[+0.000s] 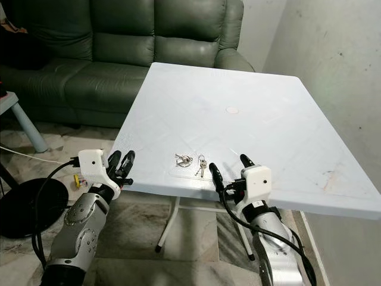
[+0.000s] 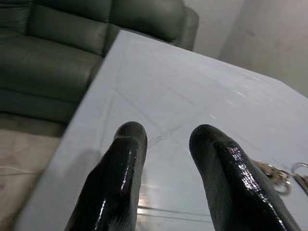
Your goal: Hang keys on a hook
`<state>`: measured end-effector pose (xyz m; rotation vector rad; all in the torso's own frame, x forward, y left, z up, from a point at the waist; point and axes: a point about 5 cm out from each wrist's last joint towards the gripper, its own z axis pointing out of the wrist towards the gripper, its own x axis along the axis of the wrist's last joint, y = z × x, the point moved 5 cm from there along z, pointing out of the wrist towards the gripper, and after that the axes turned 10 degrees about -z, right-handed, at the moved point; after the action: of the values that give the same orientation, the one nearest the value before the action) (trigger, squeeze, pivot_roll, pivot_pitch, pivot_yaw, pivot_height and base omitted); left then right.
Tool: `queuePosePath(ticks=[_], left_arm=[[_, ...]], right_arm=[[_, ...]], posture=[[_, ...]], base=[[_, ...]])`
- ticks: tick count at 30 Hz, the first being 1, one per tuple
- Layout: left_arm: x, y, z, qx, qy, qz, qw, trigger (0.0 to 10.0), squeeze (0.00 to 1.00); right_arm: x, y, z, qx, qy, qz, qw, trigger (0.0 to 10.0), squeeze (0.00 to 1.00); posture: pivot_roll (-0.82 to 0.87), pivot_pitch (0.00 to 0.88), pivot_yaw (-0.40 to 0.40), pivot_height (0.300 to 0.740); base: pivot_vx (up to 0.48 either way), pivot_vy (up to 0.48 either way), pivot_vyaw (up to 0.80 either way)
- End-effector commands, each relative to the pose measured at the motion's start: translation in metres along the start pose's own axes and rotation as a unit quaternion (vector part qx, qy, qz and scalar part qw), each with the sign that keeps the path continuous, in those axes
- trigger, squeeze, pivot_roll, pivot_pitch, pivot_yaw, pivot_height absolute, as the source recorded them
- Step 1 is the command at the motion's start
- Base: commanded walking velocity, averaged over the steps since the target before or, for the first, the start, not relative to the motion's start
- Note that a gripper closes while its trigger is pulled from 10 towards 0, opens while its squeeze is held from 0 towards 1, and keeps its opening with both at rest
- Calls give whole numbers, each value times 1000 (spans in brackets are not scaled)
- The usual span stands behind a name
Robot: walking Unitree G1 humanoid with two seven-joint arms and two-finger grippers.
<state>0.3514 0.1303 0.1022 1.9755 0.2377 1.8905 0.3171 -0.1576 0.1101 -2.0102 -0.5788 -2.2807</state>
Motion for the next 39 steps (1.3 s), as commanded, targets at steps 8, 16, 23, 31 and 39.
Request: queuePosePath(ticks=[8, 16, 23, 31, 39], left_arm=[[7, -1, 0, -6, 8, 18, 1000, 10000, 0], [-11, 23, -4, -47, -37, 43, 997, 10000, 0], [-15, 44, -8, -77, -43, 38, 995, 10000, 0], [-12, 60, -12, -97, -45, 34, 994, 10000, 0], [-11, 65, -18, -102, -47, 38, 993, 10000, 0]], right_arm=[[2, 5, 5, 8, -1, -6, 1000, 10000, 0], [-4, -7, 13, 58, -34, -19, 998, 10000, 0], [3, -9, 26, 88, -34, -22, 995, 10000, 0], [12, -10, 54, 93, -52, 7, 994, 10000, 0], [3, -11, 70, 54, -104, 47, 992, 10000, 0]], posture=[[116, 62, -80, 740], [126, 72, -86, 740], [127, 80, -92, 740], [137, 99, -108, 740], [152, 119, -118, 740]], base=[[0, 0, 0], [0, 0, 0], [0, 0, 0], [0, 0, 0], [0, 0, 0]])
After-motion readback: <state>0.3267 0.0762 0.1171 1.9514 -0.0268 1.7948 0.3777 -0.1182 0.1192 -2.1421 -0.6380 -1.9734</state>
